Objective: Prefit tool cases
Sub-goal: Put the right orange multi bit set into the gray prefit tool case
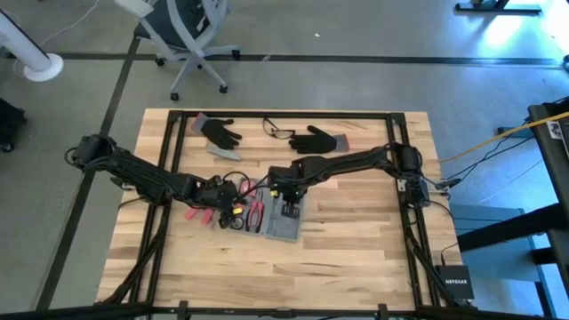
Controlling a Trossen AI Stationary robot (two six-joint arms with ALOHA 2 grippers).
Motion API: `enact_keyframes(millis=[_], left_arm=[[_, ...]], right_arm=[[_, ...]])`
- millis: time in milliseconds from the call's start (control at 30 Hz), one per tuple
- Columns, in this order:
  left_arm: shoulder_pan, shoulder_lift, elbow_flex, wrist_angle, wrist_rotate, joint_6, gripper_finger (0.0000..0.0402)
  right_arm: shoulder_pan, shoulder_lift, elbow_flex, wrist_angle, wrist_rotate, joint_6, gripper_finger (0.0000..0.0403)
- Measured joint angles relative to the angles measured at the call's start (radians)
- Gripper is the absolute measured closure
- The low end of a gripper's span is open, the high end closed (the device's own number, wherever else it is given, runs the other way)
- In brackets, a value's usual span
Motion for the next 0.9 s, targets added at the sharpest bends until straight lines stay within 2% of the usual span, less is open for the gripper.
enact_keyframes(millis=[400,767,900], left_arm=[[0.0,0.0,0.0,-0.005,-0.007,0.007,0.0153],[0.006,0.0,0.0,-0.006,-0.013,0.007,0.0153],[0.007,0.0,0.0,-0.003,-0.015,0.007,0.0153]], right_arm=[[0.003,-0.007,-0.029,-0.061,-0.012,0.025,0.0403],[0.033,-0.024,-0.043,0.014,-0.022,0.028,0.0403],[0.033,-0.002,-0.103,0.087,-0.016,0.047,0.0403]])
